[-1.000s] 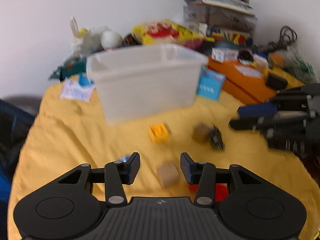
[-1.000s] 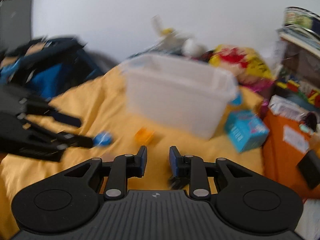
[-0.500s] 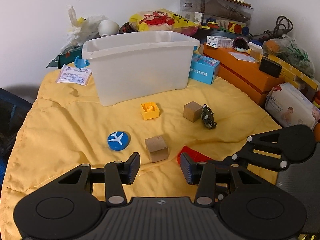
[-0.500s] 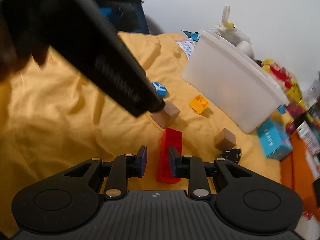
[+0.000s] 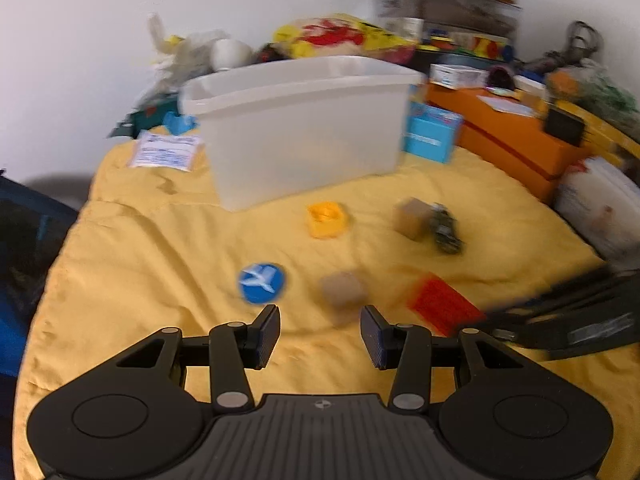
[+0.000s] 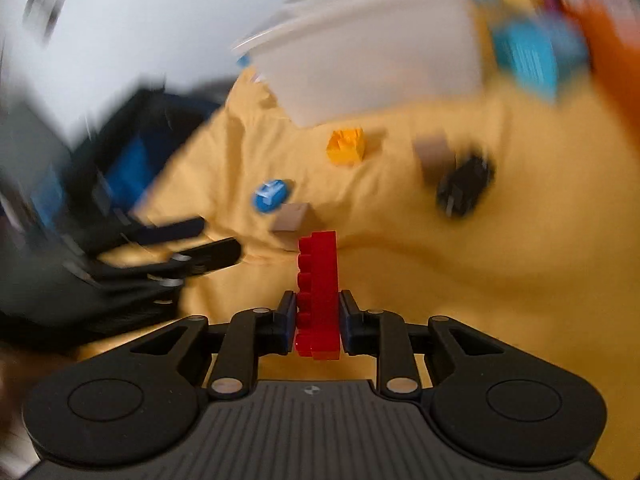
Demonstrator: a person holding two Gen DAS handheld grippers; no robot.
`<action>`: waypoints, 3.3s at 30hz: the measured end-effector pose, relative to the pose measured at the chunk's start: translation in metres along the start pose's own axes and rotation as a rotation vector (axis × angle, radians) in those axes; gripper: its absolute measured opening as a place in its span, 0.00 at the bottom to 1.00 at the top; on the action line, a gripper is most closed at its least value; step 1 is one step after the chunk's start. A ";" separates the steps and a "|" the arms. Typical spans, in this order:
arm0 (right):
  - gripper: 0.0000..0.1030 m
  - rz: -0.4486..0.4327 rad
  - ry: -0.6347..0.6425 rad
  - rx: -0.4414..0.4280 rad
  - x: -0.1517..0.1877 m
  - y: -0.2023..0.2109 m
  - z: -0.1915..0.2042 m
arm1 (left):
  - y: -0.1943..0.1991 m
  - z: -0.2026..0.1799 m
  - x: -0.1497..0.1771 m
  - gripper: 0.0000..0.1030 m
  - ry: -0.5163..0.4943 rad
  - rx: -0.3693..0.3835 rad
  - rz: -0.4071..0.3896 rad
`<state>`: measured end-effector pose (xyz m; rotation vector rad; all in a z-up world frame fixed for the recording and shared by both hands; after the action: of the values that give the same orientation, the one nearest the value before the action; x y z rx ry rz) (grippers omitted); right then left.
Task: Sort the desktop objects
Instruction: 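Grasp the long red brick with the right gripper, then grasp the blue airplane disc with the left gripper while the right holds the red brick, then carry the disc and red brick over the white bin and open both grippers, then grasp the beige wooden cube with the left gripper while the right grasps the brown cube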
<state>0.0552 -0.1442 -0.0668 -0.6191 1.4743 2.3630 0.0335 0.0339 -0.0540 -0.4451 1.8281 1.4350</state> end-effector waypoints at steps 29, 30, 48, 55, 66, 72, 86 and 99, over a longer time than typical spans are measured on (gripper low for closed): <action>0.43 -0.087 0.357 0.264 0.020 0.005 0.020 | 0.014 -0.013 0.039 0.41 -0.006 0.088 0.069; 0.43 -0.088 0.391 0.282 0.023 0.002 0.025 | 0.011 -0.018 0.043 0.41 -0.007 0.094 0.080; 0.26 -0.041 0.514 0.348 0.037 -0.006 0.031 | 0.001 -0.021 0.061 0.40 0.017 0.154 0.125; 0.26 -0.143 0.474 0.394 0.011 0.010 0.029 | 0.017 -0.014 0.021 0.40 -0.047 0.095 0.002; 0.26 -0.583 0.414 0.447 -0.132 0.033 0.048 | -0.003 0.024 -0.123 0.40 -0.140 -0.054 -0.288; 0.41 -0.619 0.408 0.477 -0.172 0.018 0.048 | -0.034 0.037 -0.171 0.44 -0.167 -0.098 -0.312; 0.36 -0.317 0.335 0.453 -0.057 0.012 -0.006 | -0.039 0.002 -0.040 0.50 -0.082 0.082 -0.050; 0.36 -0.310 0.433 0.473 -0.039 0.002 0.006 | -0.070 0.003 -0.008 0.35 0.060 0.103 0.116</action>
<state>0.0871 -0.1405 -0.0431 -1.1722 1.8641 1.6270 0.0863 0.0134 -0.0956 -0.3379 1.9943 1.4094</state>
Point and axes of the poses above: each gripper's, at about its wrist camera, not at the fingertips, and y roughly against the way its jaws point, z to its left, x to its underside, the point moved 2 cm from there along -y, roughly the way its jaws point, and after that the axes turned 12 degrees about x, right-handed, at the moved point
